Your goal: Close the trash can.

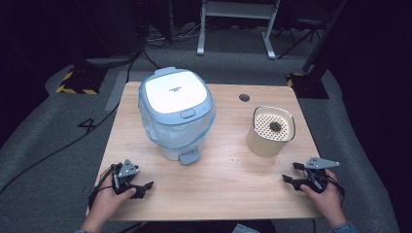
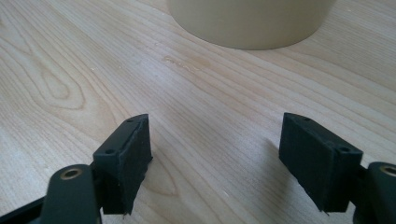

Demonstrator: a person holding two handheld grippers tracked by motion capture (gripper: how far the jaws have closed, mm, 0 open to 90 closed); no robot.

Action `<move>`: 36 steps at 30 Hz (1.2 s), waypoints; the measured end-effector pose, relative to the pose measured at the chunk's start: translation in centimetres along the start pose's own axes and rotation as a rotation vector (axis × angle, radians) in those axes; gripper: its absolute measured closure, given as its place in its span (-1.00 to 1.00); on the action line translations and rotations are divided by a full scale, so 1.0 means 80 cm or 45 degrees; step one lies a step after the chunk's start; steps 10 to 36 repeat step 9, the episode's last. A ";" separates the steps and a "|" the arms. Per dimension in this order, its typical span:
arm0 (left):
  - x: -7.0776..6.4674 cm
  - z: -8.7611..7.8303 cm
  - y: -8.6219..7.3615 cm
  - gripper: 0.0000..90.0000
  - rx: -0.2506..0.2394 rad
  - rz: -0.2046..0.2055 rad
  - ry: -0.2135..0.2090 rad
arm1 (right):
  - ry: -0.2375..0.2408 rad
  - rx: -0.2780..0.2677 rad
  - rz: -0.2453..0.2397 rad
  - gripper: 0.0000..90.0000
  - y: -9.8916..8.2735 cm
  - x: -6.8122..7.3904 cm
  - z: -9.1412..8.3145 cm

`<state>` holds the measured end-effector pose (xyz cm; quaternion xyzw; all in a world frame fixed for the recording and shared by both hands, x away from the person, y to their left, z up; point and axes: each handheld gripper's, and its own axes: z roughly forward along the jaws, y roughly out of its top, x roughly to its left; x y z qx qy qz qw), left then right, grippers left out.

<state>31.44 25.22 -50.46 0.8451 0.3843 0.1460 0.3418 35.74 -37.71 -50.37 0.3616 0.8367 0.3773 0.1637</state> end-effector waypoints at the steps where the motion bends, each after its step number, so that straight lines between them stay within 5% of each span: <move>1: 0.000 0.000 0.000 -0.67 0.000 -0.002 -0.002 | 0.000 0.000 0.000 -0.43 0.000 0.000 0.000; 36: 0.001 0.000 0.000 -0.67 0.003 -0.014 0.022 | 0.006 0.005 -0.008 -0.48 0.000 0.000 0.000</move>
